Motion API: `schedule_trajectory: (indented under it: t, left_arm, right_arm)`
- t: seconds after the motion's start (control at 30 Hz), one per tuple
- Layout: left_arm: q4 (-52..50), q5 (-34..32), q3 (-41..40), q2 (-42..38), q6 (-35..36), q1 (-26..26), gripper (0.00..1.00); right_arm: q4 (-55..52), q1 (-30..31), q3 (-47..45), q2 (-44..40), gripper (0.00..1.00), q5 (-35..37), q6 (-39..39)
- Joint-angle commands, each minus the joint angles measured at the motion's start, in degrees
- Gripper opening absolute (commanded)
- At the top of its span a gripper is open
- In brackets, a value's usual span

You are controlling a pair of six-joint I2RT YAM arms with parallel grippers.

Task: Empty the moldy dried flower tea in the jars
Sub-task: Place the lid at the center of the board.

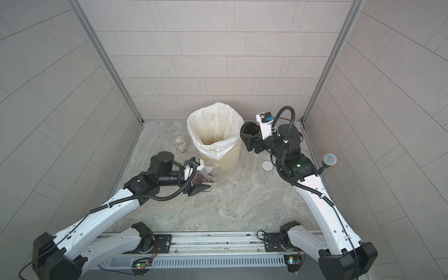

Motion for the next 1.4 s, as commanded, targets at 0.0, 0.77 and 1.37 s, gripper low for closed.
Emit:
schedule_trajectory:
  t: [0.0, 0.77, 1.37]
  left_arm:
    - [3.47, 0.03, -0.12, -0.17, -1.56, 0.18, 0.63]
    - [8.67, -2.85, -1.81, -0.16, -6.43, 0.15, 0.63]
    - [8.58, -3.22, -1.35, 0.78, -6.30, 0.22, 0.63]
  right_arm:
    - [-4.72, -2.91, 2.09, 2.68, 0.73, 11.24, 4.86]
    - [-10.46, -15.44, 11.95, 40.98, 0.73, 27.81, 4.08]
    - [-22.12, -19.23, 15.17, 54.47, 0.82, 20.19, 0.75]
